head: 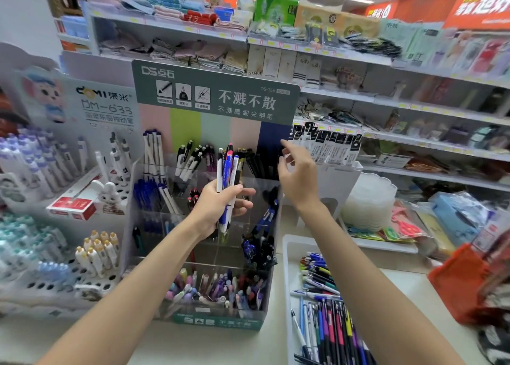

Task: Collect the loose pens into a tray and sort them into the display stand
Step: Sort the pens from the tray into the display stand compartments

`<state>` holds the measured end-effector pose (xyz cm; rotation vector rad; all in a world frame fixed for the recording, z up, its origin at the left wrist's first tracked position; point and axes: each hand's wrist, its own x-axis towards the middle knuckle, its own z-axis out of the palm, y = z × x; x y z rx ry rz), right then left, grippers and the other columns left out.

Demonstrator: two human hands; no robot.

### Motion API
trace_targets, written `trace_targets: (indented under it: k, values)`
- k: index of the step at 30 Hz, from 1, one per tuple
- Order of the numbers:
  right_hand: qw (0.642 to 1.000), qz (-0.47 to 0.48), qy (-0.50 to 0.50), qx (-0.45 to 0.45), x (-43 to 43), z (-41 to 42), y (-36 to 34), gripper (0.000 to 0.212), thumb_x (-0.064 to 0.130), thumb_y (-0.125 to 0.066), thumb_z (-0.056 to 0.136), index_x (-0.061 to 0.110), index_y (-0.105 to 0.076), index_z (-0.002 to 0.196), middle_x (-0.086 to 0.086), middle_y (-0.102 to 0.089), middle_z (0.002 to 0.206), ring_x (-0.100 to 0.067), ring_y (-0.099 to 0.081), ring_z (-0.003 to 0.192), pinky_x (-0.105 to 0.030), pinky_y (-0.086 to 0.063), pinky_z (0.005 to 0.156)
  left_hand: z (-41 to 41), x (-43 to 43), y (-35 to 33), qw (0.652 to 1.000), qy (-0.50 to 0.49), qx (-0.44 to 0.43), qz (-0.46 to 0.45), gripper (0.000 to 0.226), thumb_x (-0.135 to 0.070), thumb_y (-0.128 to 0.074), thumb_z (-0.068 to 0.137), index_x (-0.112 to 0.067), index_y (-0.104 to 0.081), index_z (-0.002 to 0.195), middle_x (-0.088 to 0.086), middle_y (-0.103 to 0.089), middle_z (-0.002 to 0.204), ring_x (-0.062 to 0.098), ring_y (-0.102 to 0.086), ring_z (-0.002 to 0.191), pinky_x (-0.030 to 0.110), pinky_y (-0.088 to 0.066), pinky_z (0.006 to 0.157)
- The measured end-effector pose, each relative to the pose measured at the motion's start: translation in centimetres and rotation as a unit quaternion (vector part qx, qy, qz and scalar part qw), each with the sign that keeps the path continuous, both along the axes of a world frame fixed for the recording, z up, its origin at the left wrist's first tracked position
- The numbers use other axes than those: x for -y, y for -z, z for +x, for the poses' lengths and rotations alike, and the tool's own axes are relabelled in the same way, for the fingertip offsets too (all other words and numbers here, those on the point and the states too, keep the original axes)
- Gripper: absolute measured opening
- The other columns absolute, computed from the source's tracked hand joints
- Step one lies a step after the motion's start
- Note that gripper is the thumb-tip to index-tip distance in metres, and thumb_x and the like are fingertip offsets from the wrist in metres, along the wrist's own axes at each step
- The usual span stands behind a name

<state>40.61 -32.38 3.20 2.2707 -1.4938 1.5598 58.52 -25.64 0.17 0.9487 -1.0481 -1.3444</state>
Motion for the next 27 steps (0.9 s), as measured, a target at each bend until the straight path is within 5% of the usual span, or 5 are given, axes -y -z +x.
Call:
trace_targets:
  k: [7, 11, 15, 23, 27]
  values:
    - [0.949, 0.218, -0.199, 0.110, -1.7, 2.2, -0.6, 0.023, 0.009, -0.071, 0.088, 0.008, -0.069, 0.111, -0.001, -0.072, 0.088, -0.006, -0.068, 0.077, -0.021, -0.055, 0.069, -1.5, 0.3, -0.2, 0.999, 0.011, -0.041, 0.002, 0.021, -0.005, -0.058, 0.097, 0.000, -0.062, 0.117, 0.015, -0.073, 0.097, 0.022, -0.073, 0.074, 0.034, -0.061, 0.070]
    - [0.947, 0.189, -0.177, 0.192, -1.4, 1.1, -0.8, 0.012, 0.006, -0.073, 0.086, 0.012, -0.070, 0.096, -0.005, -0.073, 0.087, -0.012, -0.070, 0.079, -0.024, -0.056, 0.073, -0.5, 0.5, 0.3, 0.999, -0.032, -0.031, 0.000, 0.012, -0.005, -0.059, 0.096, -0.003, -0.063, 0.107, 0.014, -0.074, 0.091, 0.021, -0.073, 0.074, 0.031, -0.061, 0.066]
    - [0.905, 0.200, -0.193, 0.321, -1.1, 0.2, -1.9, 0.008, -0.001, -0.066, 0.090, 0.006, -0.063, 0.092, -0.012, -0.069, 0.084, -0.019, -0.070, 0.068, -0.029, -0.059, 0.070, 1.7, 0.5, 1.2, 0.996, -0.086, 0.022, 0.008, 0.004, -0.008, -0.062, 0.096, -0.007, -0.064, 0.099, 0.005, -0.075, 0.081, 0.014, -0.069, 0.065, 0.023, -0.056, 0.055]
    - [0.879, 0.385, -0.261, 0.103, -1.9, 0.9, -1.9, 0.017, -0.005, -0.062, 0.090, 0.002, -0.066, 0.105, -0.015, -0.072, 0.091, -0.022, -0.073, 0.076, -0.028, -0.060, 0.072, 4.9, 0.9, 1.3, 0.983, -0.182, 0.023, 0.007, 0.006, -0.005, -0.062, 0.096, -0.008, -0.063, 0.091, -0.003, -0.056, 0.061, 0.005, -0.044, 0.046, 0.015, -0.035, 0.040]
    - [0.898, 0.354, -0.259, -0.029, -2.2, 3.4, -1.0, 0.027, 0.011, -0.067, 0.091, 0.009, -0.069, 0.118, -0.009, -0.074, 0.085, -0.016, -0.068, 0.073, -0.029, -0.057, 0.073, 5.5, 0.9, 0.9, 0.981, -0.190, 0.035, -0.002, 0.005, -0.004, -0.062, 0.095, -0.008, -0.064, 0.093, 0.002, -0.066, 0.066, 0.005, -0.045, 0.045, 0.015, -0.035, 0.039]
